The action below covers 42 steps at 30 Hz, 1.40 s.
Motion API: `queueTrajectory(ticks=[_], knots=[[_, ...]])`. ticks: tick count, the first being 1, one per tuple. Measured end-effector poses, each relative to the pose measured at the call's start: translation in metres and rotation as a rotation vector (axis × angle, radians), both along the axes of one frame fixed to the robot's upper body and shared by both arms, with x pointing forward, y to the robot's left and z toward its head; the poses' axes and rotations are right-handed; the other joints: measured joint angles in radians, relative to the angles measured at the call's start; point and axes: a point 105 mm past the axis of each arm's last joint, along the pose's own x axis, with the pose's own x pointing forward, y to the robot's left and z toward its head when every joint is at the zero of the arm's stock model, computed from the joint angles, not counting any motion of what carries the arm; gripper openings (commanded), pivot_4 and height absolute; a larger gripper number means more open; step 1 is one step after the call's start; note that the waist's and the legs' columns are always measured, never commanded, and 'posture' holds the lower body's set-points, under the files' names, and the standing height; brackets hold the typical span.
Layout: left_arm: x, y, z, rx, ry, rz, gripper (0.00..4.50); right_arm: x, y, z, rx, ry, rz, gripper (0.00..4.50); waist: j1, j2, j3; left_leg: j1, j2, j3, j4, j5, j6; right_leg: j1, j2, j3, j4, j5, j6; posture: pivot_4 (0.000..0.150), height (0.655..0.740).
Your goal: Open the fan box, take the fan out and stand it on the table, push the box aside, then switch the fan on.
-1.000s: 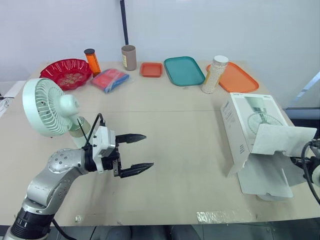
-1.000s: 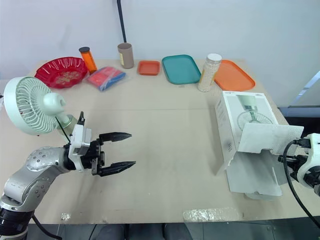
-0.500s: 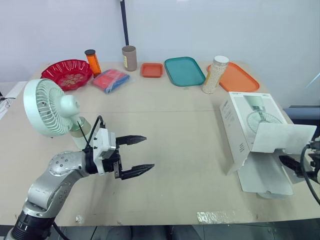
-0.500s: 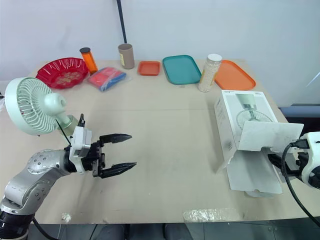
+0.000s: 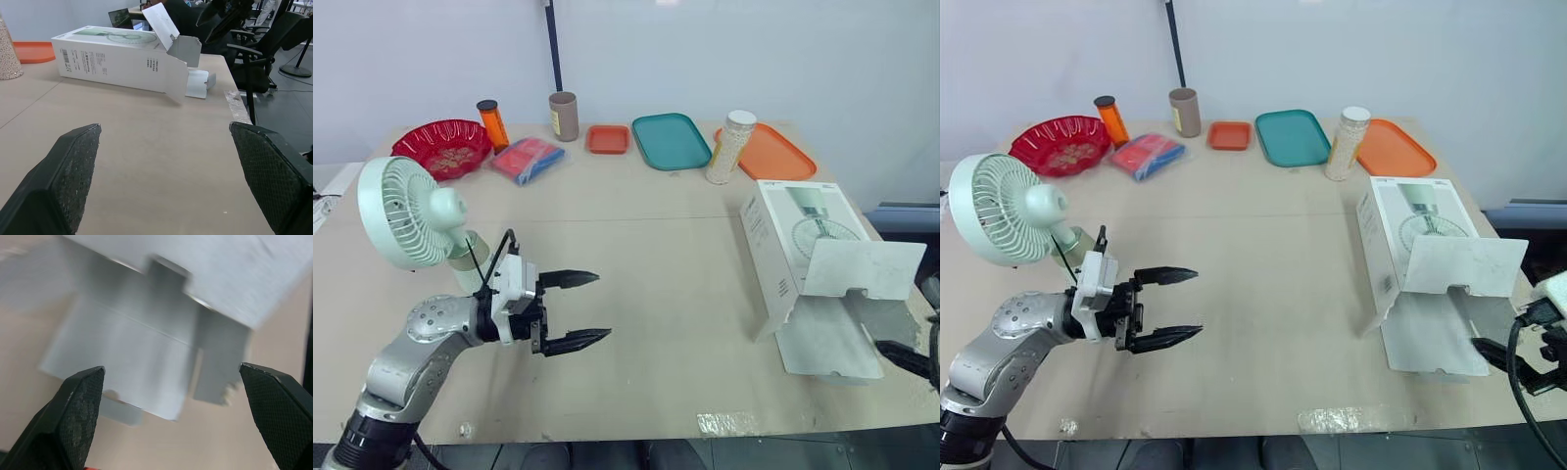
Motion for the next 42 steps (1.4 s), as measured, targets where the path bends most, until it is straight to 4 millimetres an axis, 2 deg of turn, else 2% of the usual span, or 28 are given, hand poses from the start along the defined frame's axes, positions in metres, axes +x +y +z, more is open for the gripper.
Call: queueTrajectory(ticks=[4, 7, 9, 11, 12, 13, 19, 21, 27, 31, 34, 42], knots=[[0.0, 0.001, 0.001, 0.007, -0.023, -0.011, 4.5, 0.005, 0.034, 0.014, 0.064, -0.041, 0.175, 4.49, 0.003, -0.001, 0.0, -0.002, 0.0, 0.0, 0.0, -0.001, 0.001, 0.001, 0.0, -0.001, -0.002, 0.0, 0.0, 0.15, 0.74], [-0.002, 0.004, -0.001, 0.028, -0.031, -0.009, 4.5, 0.01, 0.064, 0.032, 0.121, -0.123, 0.341, 4.49, 0.003, -0.001, 0.001, -0.002, 0.0, 0.0, 0.0, -0.001, 0.001, 0.0, 0.0, -0.001, -0.003, 0.0, -0.001, 0.15, 0.74], [-0.006, 0.005, -0.004, 0.038, -0.034, 0.001, 4.5, 0.018, 0.088, 0.044, 0.16, -0.181, 0.46, 4.49, -0.002, -0.002, 0.001, -0.002, 0.001, 0.0, 0.0, -0.001, 0.002, 0.0, 0.0, 0.0, -0.002, 0.001, -0.001, 0.15, 0.74], [-0.01, 0.005, -0.006, 0.045, -0.043, 0.012, 4.5, 0.025, 0.102, 0.05, 0.181, -0.218, 0.52, 4.49, -0.001, -0.004, 0.002, -0.001, 0.001, 0.0, 0.001, -0.001, 0.002, 0.0, 0.0, 0.0, -0.002, 0.001, -0.001, 0.15, 0.74], [-0.015, 0.006, -0.007, 0.047, -0.045, 0.04, 4.5, 0.034, 0.116, 0.057, 0.225, -0.268, 0.578, 4.49, 0.0, -0.004, 0.002, -0.002, 0.001, 0.0, 0.001, -0.001, 0.002, 0.0, 0.0, 0.0, -0.002, 0.001, -0.001, 0.15, 0.74], [-0.015, 0.006, -0.007, 0.047, -0.046, 0.042, 4.5, 0.035, 0.118, 0.058, 0.229, -0.274, 0.583, 4.49, 0.001, -0.004, 0.002, -0.002, 0.0, 0.0, 0.001, -0.001, 0.002, 0.0, -0.001, 0.0, -0.002, 0.001, -0.001, 0.15, 0.74], [-0.028, 0.015, -0.016, 0.054, -0.02, 0.185, 4.5, 0.049, 0.16, 0.058, 0.354, -0.278, 0.737, 4.49, 0.004, -0.005, 0.003, -0.005, 0.001, 0.0, 0.002, -0.001, 0.002, -0.002, -0.001, 0.0, -0.003, 0.0, 0.0, 0.15, 0.74], [-0.035, 0.024, -0.021, 0.071, -0.009, 0.258, 4.5, 0.054, 0.175, 0.061, 0.389, -0.283, 0.794, 4.49, 0.0, -0.005, 0.003, -0.005, 0.001, 0.0, 0.002, -0.001, 0.002, -0.002, -0.001, 0.0, -0.003, 0.001, -0.001, 0.15, 0.74], [-0.038, 0.045, -0.025, 0.071, -0.013, 0.448, 4.5, 0.057, 0.193, 0.059, 0.418, -0.254, 0.88, 4.49, 0.008, -0.005, 0.003, -0.005, 0.001, 0.0, 0.003, -0.001, 0.002, -0.001, -0.001, 0.0, -0.003, 0.001, 0.0, 0.15, 0.74], [-0.058, 0.049, -0.04, 0.08, 0.057, 0.556, 4.5, 0.059, 0.203, 0.056, 0.437, -0.231, 0.948, 4.49, 0.003, -0.005, 0.003, -0.006, 0.002, 0.0, 0.002, -0.002, 0.003, -0.002, -0.001, 0.0, -0.003, 0.001, -0.001, 0.15, 0.74], [-0.057, 0.052, -0.038, 0.056, 0.047, 0.629, 4.5, 0.06, 0.208, 0.055, 0.448, -0.225, 0.973, 4.49, 0.004, -0.004, 0.003, -0.005, 0.001, 0.0, 0.003, -0.002, 0.003, -0.002, -0.001, -0.001, -0.003, 0.001, -0.001, 0.15, 0.74], [-0.055, 0.077, -0.033, 0.037, -0.012, 0.834, 4.5, 0.062, 0.218, 0.051, 0.469, -0.207, 1.03, 4.49, 0.003, -0.005, 0.003, -0.006, 0.001, 0.0, 0.003, -0.002, 0.004, -0.003, -0.001, 0.0, -0.003, 0.001, -0.001, 0.15, 0.74]])
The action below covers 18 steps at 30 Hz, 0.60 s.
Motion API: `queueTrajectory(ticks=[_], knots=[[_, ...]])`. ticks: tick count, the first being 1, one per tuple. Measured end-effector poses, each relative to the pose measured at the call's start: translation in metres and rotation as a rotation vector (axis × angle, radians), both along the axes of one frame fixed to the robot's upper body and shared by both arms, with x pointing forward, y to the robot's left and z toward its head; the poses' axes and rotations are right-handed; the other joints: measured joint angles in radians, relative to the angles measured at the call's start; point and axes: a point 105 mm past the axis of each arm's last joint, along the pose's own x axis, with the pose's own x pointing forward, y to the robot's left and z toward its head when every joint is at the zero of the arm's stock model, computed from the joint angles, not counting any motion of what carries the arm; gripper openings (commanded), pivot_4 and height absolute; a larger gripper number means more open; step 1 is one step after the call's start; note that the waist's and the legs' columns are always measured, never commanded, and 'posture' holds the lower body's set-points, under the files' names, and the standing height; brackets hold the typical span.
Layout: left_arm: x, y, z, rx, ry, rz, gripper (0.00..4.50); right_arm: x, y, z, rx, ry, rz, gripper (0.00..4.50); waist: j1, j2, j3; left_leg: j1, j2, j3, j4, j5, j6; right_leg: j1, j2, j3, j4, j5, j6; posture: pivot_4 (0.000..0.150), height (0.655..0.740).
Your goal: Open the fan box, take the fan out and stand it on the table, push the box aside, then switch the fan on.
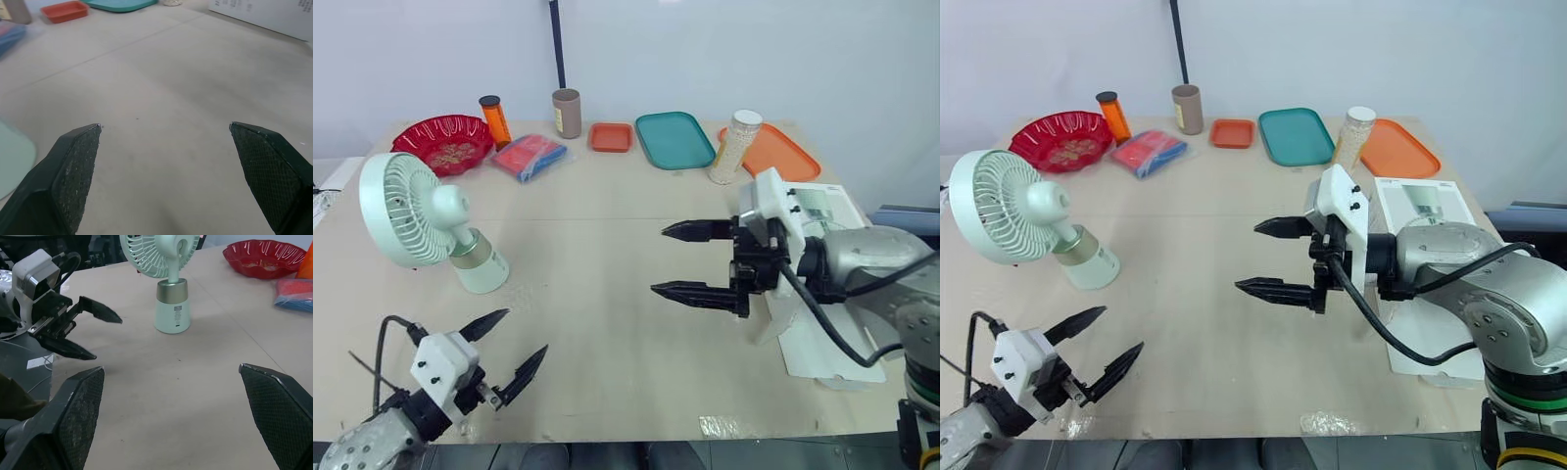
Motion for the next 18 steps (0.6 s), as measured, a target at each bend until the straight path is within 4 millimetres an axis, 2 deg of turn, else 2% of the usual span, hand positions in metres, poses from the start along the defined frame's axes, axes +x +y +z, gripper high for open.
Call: queueTrajectory(ticks=[4, 8, 10, 14, 16, 18], knots=[[0.001, 0.029, 0.011, 0.008, -0.07, 0.184, 4.5, 0.004, -0.002, 0.002, 0.007, 0.003, -0.001, 4.49, 0.0, 0.0, 0.0, 0.0, 0.0, 0.0, 0.0, 0.0, 0.0, 0.0, 0.0, 0.0, 0.0, 0.0, 0.0, 0.15, 0.74], [-0.019, 0.054, 0.009, 0.052, -0.072, 0.337, 4.5, 0.004, 0.0, 0.002, 0.0, 0.01, 0.017, 4.49, -0.002, -0.001, 0.0, 0.0, 0.0, 0.001, 0.0, -0.001, 0.001, 0.0, 0.0, 0.001, 0.0, 0.0, 0.0, 0.15, 0.74], [-0.022, 0.061, 0.01, 0.055, -0.086, 0.382, 4.5, 0.004, 0.003, 0.002, 0.006, 0.017, 0.03, 4.49, -0.002, -0.001, 0.0, 0.0, 0.0, 0.001, 0.0, -0.001, 0.001, 0.0, 0.0, 0.001, 0.0, 0.0, 0.0, 0.15, 0.74], [-0.018, 0.079, 0.011, 0.048, -0.127, 0.489, 4.5, 0.004, 0.007, 0.001, 0.016, 0.015, 0.045, 4.49, 0.0, -0.002, 0.0, 0.0, -0.001, 0.0, 0.0, -0.001, 0.001, 0.0, 0.0, 0.0, 0.0, 0.0, 0.0, 0.15, 0.74], [-0.01, 0.095, 0.018, 0.029, -0.171, 0.574, 4.5, 0.004, 0.01, 0.0, 0.025, 0.02, 0.058, 4.49, 0.0, -0.002, 0.0, -0.001, 0.0, 0.0, 0.0, -0.001, 0.001, 0.0, 0.001, 0.0, 0.0, 0.0, 0.0, 0.15, 0.74], [-0.008, 0.099, 0.02, 0.016, -0.179, 0.6, 4.5, 0.003, 0.012, -0.001, 0.027, 0.026, 0.065, 4.49, -0.001, -0.002, 0.0, -0.001, 0.0, 0.0, 0.0, -0.001, 0.001, 0.0, 0.0, 0.0, 0.0, 0.0, 0.0, 0.15, 0.74]])
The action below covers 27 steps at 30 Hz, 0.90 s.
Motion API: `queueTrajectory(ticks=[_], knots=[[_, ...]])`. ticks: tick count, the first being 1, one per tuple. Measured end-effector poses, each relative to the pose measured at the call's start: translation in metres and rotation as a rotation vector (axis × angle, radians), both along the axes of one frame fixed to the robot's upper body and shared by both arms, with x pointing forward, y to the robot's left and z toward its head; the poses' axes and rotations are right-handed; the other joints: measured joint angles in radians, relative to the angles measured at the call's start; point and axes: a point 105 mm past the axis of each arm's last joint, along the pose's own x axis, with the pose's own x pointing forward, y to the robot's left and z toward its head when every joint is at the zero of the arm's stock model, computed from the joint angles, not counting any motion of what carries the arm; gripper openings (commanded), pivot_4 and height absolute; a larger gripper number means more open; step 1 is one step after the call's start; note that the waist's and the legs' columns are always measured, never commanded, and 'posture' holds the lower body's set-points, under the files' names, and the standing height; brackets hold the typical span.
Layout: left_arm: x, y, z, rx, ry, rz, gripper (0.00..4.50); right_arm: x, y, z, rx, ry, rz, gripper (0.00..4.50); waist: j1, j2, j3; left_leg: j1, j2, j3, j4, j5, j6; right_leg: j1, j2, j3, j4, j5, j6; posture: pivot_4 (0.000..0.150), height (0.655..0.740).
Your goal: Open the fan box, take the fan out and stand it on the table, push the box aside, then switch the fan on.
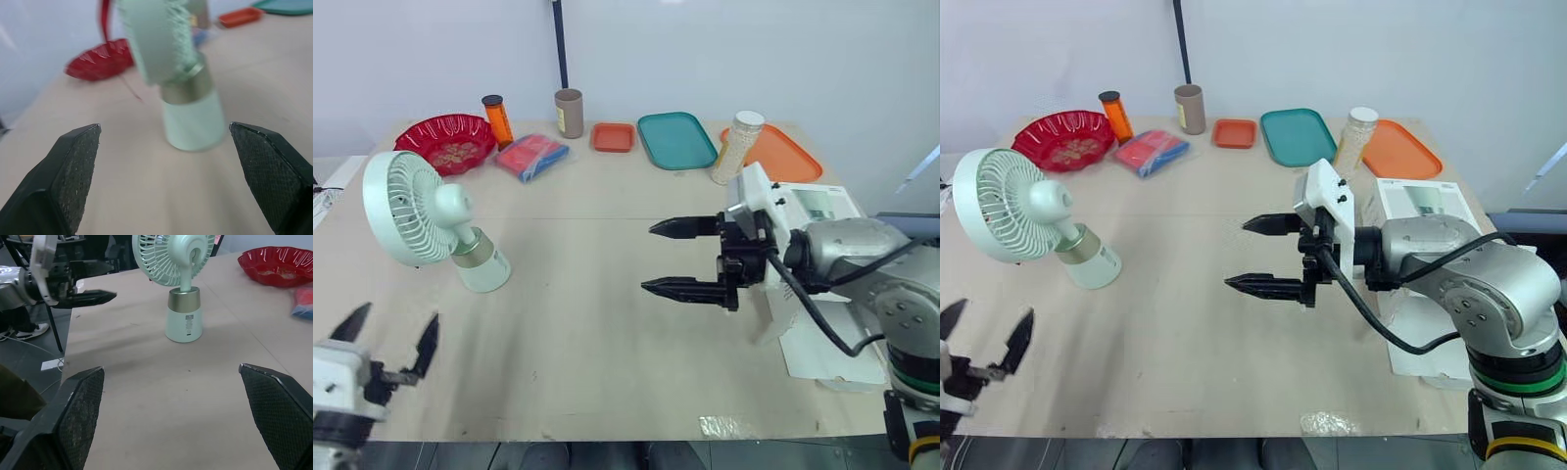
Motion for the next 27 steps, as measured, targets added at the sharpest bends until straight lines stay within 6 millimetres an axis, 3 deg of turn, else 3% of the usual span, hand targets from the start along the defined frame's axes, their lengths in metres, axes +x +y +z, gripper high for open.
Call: queueTrajectory(ticks=[11, 18, 27], knots=[[0.038, -0.007, 0.021, -0.061, -0.086, -0.008, 4.5, -0.002, 0.008, -0.001, 0.024, -0.008, -0.001, 4.49, 0.0, 0.0, 0.0, 0.0, 0.0, -0.001, 0.0, 0.0, 0.0, 0.0, 0.0, -0.001, 0.001, 0.001, 0.0, 0.15, 0.74], [0.063, -0.025, 0.038, -0.123, -0.123, -0.036, 4.5, -0.01, 0.016, -0.003, 0.049, 0.001, 0.017, 4.49, 0.0, 0.0, 0.0, 0.0, 0.0, -0.001, 0.0, 0.0, 0.0, 0.0, 0.0, -0.002, 0.001, 0.001, 0.0, 0.15, 0.74], [0.068, -0.03, 0.047, -0.174, -0.141, -0.002, 4.5, -0.012, 0.017, -0.003, 0.05, 0.007, 0.023, 4.49, 0.0, -0.001, 0.0, 0.0, 0.0, -0.001, 0.001, 0.0, -0.001, 0.0, 0.0, -0.001, 0.001, 0.001, 0.0, 0.15, 0.74]])
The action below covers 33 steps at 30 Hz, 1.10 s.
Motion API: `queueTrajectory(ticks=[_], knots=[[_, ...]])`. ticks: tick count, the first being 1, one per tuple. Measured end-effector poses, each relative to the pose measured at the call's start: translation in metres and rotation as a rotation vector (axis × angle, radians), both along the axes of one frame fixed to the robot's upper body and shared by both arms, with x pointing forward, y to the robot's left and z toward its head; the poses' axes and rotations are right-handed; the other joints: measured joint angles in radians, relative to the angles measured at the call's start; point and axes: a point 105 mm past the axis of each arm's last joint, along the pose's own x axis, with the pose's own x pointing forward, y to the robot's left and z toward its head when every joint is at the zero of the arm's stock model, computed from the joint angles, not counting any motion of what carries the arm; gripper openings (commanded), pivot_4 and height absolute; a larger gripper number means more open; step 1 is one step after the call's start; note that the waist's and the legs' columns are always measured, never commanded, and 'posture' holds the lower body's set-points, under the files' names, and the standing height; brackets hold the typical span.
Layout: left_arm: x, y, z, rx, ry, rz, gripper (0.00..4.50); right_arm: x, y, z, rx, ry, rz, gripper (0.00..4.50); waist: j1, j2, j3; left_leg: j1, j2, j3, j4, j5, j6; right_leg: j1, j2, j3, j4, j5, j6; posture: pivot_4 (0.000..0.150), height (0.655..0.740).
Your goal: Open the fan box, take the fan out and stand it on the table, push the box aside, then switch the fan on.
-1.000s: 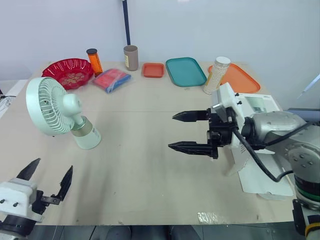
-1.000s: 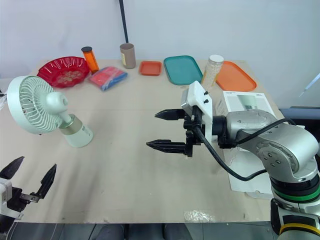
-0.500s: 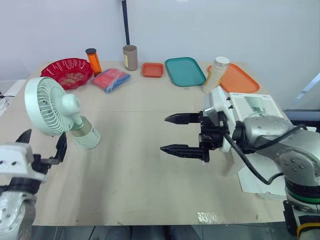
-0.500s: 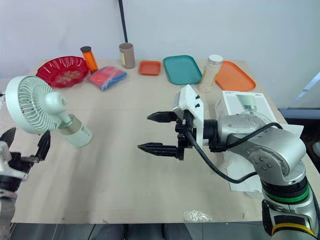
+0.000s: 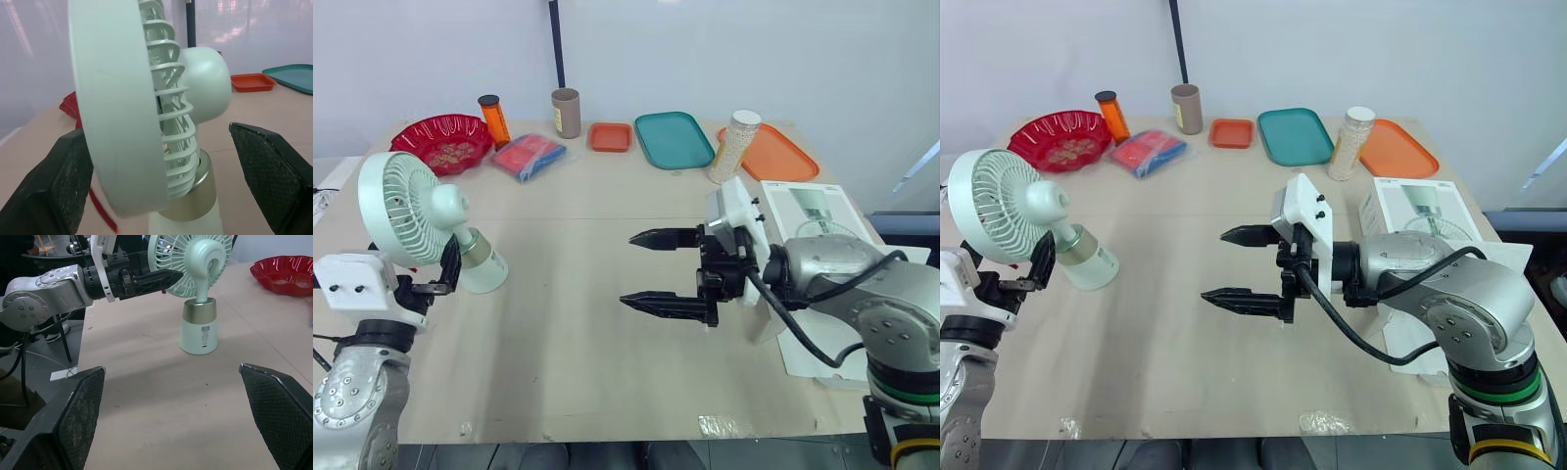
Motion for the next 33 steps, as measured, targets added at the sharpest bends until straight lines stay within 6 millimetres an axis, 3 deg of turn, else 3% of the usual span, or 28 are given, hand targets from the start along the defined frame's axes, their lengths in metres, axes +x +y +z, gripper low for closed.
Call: queueTrajectory(ticks=[10, 15, 33], knots=[[0.0057, -0.0004, 0.0037, -0.052, -0.007, 0.023, 4.5, 0.0016, -0.0004, 0.0001, 0.001, -0.001, -0.014, 4.49, 0.0, 0.0, 0.0, 0.0, 0.0, 0.0, 0.0, 0.0, 0.0, 0.0, 0.0, 0.0, 0.0, 0.0, 0.0, 0.15, 0.74], [0.0085, -0.0033, 0.0075, -0.068, -0.024, 0.015, 3.18, 0.0022, -0.0005, 0.0001, 0.001, -0.001, -0.019, 4.5, 0.0, 0.0, 0.0, 0.0, 0.0, 0.0, 0.0, 0.0, 0.0, 0.0, 0.0, 0.0, 0.0, 0.0, 0.0, 0.15, 0.74], [0.0049, -0.0048, 0.0064, -0.052, -0.003, 0.018, 3.18, 0.0023, -0.0006, -0.0013, -0.002, 0.004, -0.021, 4.5, 0.001, 0.0, 0.0, 0.0, 0.0, 0.0, 0.0, 0.0, 0.0, 0.0, 0.0, 0.0, 0.0, 0.0, 0.0, 0.15, 0.74]])
